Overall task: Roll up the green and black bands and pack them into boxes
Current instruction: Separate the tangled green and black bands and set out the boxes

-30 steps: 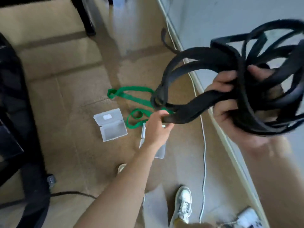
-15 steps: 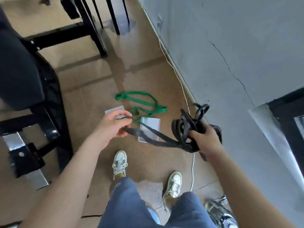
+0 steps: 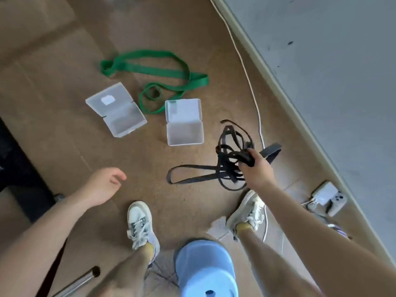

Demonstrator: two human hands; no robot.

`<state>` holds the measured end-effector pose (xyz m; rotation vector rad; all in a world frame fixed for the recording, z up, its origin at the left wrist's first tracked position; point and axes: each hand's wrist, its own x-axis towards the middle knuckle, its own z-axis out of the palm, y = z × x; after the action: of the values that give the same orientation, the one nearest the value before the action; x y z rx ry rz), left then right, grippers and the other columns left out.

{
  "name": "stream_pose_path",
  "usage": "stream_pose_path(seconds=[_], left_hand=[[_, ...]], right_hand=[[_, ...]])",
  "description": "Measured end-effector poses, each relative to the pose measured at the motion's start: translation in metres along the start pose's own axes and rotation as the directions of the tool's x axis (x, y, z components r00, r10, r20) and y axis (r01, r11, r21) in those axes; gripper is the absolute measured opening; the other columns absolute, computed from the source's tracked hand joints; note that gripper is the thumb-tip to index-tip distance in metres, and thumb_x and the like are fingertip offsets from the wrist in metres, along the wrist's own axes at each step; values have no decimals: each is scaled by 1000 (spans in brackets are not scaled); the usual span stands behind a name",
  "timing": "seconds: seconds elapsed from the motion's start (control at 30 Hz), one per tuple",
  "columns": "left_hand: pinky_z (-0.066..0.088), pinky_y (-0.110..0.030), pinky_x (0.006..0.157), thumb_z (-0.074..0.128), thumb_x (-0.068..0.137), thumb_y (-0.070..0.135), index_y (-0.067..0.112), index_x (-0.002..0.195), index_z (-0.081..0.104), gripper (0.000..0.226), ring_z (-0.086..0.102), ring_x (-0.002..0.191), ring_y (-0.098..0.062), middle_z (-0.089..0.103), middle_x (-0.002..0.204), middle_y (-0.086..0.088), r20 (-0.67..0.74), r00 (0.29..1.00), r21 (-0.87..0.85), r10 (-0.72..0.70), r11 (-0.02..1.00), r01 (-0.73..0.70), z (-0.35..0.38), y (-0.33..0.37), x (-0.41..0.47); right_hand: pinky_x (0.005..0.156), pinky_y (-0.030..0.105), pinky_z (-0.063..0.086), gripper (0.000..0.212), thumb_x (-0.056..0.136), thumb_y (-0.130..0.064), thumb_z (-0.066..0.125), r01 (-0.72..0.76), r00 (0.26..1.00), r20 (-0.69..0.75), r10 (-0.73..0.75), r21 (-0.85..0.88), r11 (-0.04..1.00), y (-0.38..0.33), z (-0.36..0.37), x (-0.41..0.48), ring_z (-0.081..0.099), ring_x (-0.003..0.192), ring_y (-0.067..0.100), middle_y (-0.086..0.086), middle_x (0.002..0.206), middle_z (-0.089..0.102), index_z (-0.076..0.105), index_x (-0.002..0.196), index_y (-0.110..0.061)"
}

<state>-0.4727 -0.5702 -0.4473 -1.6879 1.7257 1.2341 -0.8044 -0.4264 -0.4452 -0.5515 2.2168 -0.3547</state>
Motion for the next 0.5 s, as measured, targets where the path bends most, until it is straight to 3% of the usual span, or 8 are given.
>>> stream_pose_path(seconds=[0.1,0.2,0.33,0.43,0.5], left_hand=[[36,-22,58,49,87,-8,8,102,67,28,57,84,-26,64,97,-15,-9,1000,63,5,998,-4,24,-41,64],[35,-25,61,50,85,-8,15,92,66,29,56,80,-23,66,94,-10,-47,998,106,41,994,-36,53,-64,122],[48,-27,79,52,89,8,35,98,60,29,61,92,-14,66,104,5,78,981,339,175,921,-191,93,-59,191],[52,-31,84,47,92,14,34,111,60,30,61,96,-12,64,112,8,69,962,412,265,870,-269,112,-37,225],[52,-29,82,46,93,14,34,110,61,30,60,95,-11,63,111,9,35,957,388,289,878,-279,121,-21,239]], right_hand=[[64,25,43,33,92,-13,53,16,1000,0,-16,-110,994,25,54,39,58,87,23,4,101,65,60,123,-22],[65,27,42,36,89,-16,56,87,996,56,-72,-344,935,49,99,91,60,86,28,10,109,65,59,124,-22],[67,33,47,30,88,-21,57,230,968,233,-89,-696,680,68,133,167,61,94,31,12,113,59,55,117,-19],[70,33,52,28,83,-26,63,381,902,431,0,-797,469,57,141,205,63,94,27,9,103,67,58,109,-18],[67,31,50,34,79,-30,72,413,857,507,89,-781,469,42,138,220,63,92,25,6,104,66,60,110,-20]])
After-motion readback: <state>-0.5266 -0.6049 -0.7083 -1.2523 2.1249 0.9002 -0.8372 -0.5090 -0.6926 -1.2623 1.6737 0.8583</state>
